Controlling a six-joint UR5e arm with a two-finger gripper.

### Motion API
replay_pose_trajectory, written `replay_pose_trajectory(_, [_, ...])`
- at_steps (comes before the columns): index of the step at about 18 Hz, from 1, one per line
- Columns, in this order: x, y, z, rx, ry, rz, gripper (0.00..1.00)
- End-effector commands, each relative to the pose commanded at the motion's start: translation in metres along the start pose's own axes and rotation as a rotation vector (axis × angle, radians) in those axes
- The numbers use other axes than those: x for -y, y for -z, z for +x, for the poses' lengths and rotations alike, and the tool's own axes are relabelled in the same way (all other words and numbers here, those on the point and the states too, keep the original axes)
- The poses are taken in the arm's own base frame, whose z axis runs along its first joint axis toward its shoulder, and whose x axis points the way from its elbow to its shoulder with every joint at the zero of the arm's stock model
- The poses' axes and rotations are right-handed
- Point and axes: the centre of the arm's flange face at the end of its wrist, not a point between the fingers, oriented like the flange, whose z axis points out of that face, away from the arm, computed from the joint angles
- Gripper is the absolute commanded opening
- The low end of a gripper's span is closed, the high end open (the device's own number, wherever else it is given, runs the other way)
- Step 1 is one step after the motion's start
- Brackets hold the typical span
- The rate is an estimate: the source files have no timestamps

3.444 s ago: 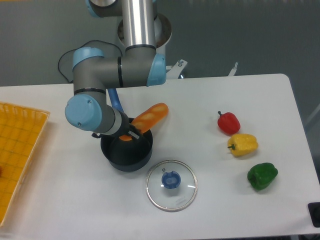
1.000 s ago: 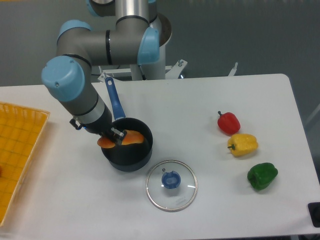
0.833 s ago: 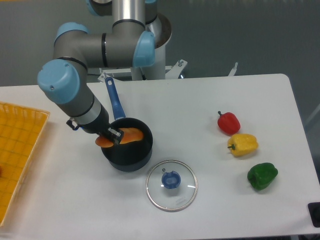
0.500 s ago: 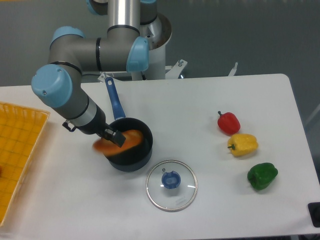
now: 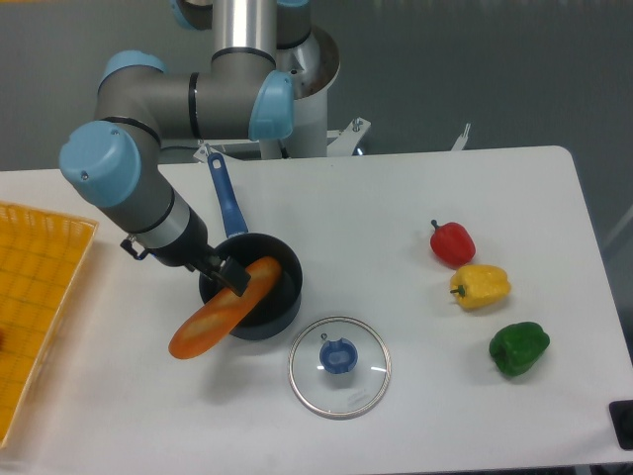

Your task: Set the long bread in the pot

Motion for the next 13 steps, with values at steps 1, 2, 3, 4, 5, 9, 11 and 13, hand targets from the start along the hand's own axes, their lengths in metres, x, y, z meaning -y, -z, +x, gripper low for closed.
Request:
replay_pose_trajectory(1, [-0.003,-0.005,-0.009,-0.003,0.014,-0.006,1.00])
replay_pose_trajectory(2, [-0.006,-0.010,-0.017,-0.007,0.030,-0.012,1.00])
replay_pose_trajectory(3, [-0.011,-0.015,-0.030,-0.008,0.051,-0.013,1.00])
replay_pose_trajectory(4, [-0.017,-0.020,-0.044,-0.011,0.076,-0.015,1.00])
replay_pose_trajectory(5, [-0.023,-0.023,-0.058,-0.014,0.099,-0.011,1.00])
replay_pose_trajectory(9, [-0.058,-0.038,-0.118,-0.095,-0.007,0.048,1.00])
replay_pose_trajectory(11, [-0.075,-0.047,-0.143,-0.105,-0.075,0.052,1.00])
replay_pose_trajectory(13, [-0.093,-0.053,-0.165,-0.109,-0.119,0.053,1.00])
